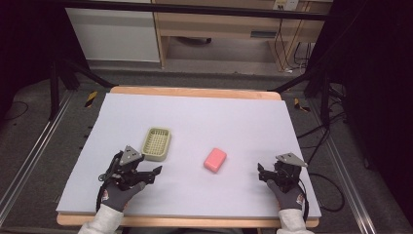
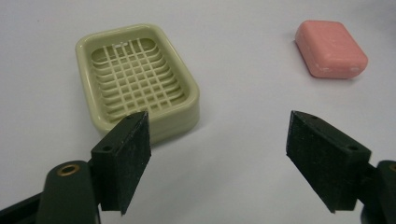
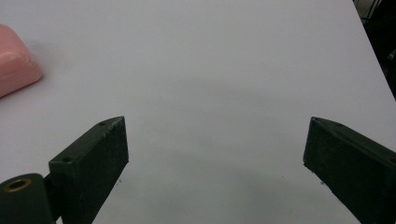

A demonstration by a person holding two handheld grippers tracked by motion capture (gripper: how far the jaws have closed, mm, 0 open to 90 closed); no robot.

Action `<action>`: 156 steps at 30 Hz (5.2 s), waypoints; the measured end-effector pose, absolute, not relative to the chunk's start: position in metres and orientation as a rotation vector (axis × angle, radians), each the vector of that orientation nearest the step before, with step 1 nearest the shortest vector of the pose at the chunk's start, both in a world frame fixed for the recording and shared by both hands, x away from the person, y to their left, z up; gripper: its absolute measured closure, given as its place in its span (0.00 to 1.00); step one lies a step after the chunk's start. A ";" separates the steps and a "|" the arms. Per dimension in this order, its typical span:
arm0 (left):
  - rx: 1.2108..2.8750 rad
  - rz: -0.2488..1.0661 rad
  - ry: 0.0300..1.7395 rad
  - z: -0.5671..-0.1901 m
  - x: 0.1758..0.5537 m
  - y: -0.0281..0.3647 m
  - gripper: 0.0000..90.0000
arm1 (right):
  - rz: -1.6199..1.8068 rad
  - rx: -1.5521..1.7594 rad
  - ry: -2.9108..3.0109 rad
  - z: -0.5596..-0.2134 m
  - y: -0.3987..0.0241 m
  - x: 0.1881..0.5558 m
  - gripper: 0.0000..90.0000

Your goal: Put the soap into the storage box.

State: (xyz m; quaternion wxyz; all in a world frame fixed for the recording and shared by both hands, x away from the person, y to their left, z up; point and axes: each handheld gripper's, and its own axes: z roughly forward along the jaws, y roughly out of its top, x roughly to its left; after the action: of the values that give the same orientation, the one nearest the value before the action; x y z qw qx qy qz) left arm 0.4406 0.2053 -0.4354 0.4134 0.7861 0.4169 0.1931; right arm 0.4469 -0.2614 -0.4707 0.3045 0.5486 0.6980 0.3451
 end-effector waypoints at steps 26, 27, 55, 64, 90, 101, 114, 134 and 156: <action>1.961 0.494 0.975 -0.406 0.453 0.175 0.24 | 0.908 1.456 1.834 -0.470 -0.261 0.446 0.07; 1.963 0.492 0.970 -0.405 0.454 0.173 0.24 | 0.909 1.455 1.834 -0.470 -0.261 0.446 0.07; 2.007 0.451 0.908 -0.406 0.471 0.120 0.23 | 0.914 1.459 1.835 -0.470 -0.262 0.446 0.07; 2.017 0.441 0.906 -0.408 0.477 0.108 0.23 | 0.915 1.458 1.837 -0.470 -0.262 0.446 0.07; 2.083 0.415 0.892 -0.424 0.491 0.069 0.22 | 0.916 1.460 1.842 -0.470 -0.261 0.446 0.07; 2.104 0.402 0.883 -0.430 0.495 0.054 0.22 | 0.911 1.459 1.849 -0.470 -0.261 0.447 0.07; 2.132 0.397 0.869 -0.435 0.498 0.036 0.22 | 0.903 1.461 1.860 -0.471 -0.259 0.447 0.07; 2.196 0.377 0.867 -0.452 0.505 0.012 0.22 | 0.904 1.463 1.854 -0.471 -0.259 0.447 0.07; 2.242 0.372 0.906 -0.469 0.511 0.002 0.34 | 0.898 1.462 1.856 -0.471 -0.259 0.447 0.07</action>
State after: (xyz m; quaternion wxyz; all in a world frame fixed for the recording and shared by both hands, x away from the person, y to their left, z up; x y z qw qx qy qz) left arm 0.5108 0.0023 -0.4695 0.3405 0.8616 0.3483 0.1430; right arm 0.4473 -0.2590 -0.4708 0.3020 0.5515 0.6999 0.3387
